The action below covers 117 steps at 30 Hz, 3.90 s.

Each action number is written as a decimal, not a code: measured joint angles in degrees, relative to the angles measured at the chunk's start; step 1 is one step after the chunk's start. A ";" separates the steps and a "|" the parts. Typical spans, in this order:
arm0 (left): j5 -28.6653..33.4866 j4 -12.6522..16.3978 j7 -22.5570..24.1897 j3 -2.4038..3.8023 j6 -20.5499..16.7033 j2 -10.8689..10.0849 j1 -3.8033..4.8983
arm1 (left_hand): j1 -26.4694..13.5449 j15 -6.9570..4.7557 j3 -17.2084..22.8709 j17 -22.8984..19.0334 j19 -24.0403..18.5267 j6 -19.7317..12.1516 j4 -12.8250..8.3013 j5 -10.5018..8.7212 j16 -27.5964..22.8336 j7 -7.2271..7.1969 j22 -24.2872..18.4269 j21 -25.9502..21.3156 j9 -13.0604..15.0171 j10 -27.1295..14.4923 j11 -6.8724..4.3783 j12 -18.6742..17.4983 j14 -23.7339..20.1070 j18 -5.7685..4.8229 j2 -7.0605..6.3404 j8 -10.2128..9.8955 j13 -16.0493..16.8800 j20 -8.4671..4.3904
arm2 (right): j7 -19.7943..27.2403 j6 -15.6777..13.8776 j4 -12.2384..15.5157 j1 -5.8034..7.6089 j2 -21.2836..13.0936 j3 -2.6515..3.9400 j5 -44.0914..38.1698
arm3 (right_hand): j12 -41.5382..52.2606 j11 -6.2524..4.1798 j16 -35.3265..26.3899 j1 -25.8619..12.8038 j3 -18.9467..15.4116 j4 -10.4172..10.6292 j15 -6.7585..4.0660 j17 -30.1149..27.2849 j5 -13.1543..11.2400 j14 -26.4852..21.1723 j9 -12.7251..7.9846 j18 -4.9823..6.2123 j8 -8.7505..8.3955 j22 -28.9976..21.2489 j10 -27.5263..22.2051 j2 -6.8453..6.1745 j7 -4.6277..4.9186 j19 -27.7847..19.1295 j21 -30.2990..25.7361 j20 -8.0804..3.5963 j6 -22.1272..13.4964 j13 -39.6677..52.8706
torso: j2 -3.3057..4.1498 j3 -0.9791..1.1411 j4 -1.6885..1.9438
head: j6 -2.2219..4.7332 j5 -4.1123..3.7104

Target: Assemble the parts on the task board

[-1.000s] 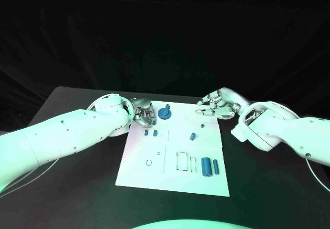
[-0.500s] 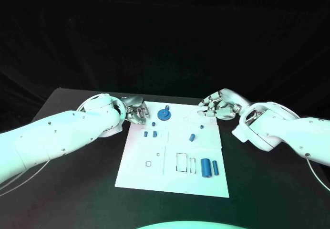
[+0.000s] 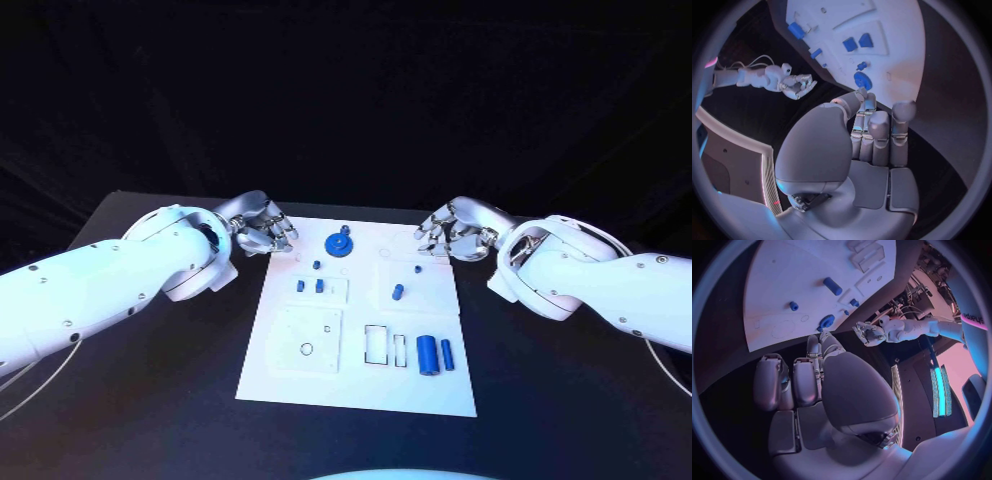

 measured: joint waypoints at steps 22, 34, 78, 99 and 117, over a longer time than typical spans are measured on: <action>49.43 9.73 17.40 -0.24 -2.09 -6.91 -0.32 | -0.87 0.58 -2.61 -12.18 -5.42 -0.43 -0.71 0.00 -8.74 0.42 -12.34 -11.46 -0.64 -2.95 0.65 3.10 -5.59 1.56 1.37 -0.01 1.93 0.61 | -11.73 8.53 -1.64 -2.51 3.70 -0.15 -24.81 | -15.95 1.56 0.68 -1.40 4.13 2.59 0.84 0.65 -2.01 -0.01 -2.22 0.00 -3.31 0.03 0.70 -4.35 0.40 0.91 0.87 0.91 1.25 -14.17 | -0.03 -0.26 0.16 | 0.12 -2.70; 52.77 10.00 18.97 -0.25 -1.89 -7.28 -0.33 | -0.65 0.79 -2.95 -12.65 -5.42 -0.63 -0.69 0.00 -8.74 0.61 -12.63 -12.01 -0.81 -3.36 0.65 3.32 -5.80 1.56 1.59 -0.24 2.05 0.61 | -11.96 8.51 -3.74 -3.31 5.97 -0.17 -25.88 | -17.74 1.25 1.30 -0.13 9.26 2.11 0.84 1.24 -1.76 -0.01 -2.58 0.00 -3.31 0.03 3.49 -3.78 0.23 1.29 1.56 0.93 3.06 -17.08 | 0.03 -0.18 0.19 | -0.02 -2.64; 53.77 9.74 18.44 -0.25 -1.57 -7.45 -0.33 | 0.11 0.79 -3.32 -13.30 -5.42 -1.05 -1.41 0.00 -9.01 1.02 -13.12 -12.67 -1.03 -3.97 0.85 4.19 -5.80 1.44 2.34 -0.47 2.44 0.61 | -10.93 8.10 -5.20 -3.84 7.67 0.09 -24.72 | -20.76 0.80 2.35 -2.01 20.22 -2.09 0.83 1.86 -1.56 -0.01 -2.86 0.00 -3.28 0.04 9.00 -6.45 -0.17 2.14 3.53 0.90 6.23 -21.18 | 0.01 -0.11 0.08 | -0.63 -2.27; 53.76 9.58 17.92 -0.27 -1.43 -7.43 -0.33 | 0.11 0.79 -3.32 -13.29 -5.42 -1.05 -1.41 0.00 -9.01 1.02 -13.11 -12.67 -1.03 -4.17 1.06 4.19 -5.79 1.42 2.34 -0.47 2.43 0.61 | -11.03 5.50 -4.91 -4.39 7.34 -0.08 -24.93 | -20.82 0.23 2.57 -3.16 22.24 -4.12 0.40 2.03 -1.70 -0.01 -2.20 0.00 -2.58 0.03 11.25 -6.19 -0.27 2.34 4.65 0.70 7.97 -21.09 | -0.01 -0.09 0.07 | -0.73 -2.03; 53.75 9.42 17.46 -0.32 -1.30 -7.54 -0.33 | 0.11 0.78 -3.49 -13.48 -5.42 -1.05 -1.57 0.00 -9.40 1.02 -13.18 -12.67 -1.02 -4.38 0.85 4.19 -5.79 1.41 2.34 -0.47 2.47 0.61 | -10.93 2.76 1.80 -3.63 3.48 0.41 -24.60 | -21.04 0.38 2.57 -3.85 22.22 -4.45 0.41 2.01 -1.80 -0.01 -2.13 0.00 -2.59 0.01 11.40 -6.27 -0.27 2.34 5.32 0.70 7.97 -21.08 | -0.07 -0.14 -0.14 | -0.48 -1.64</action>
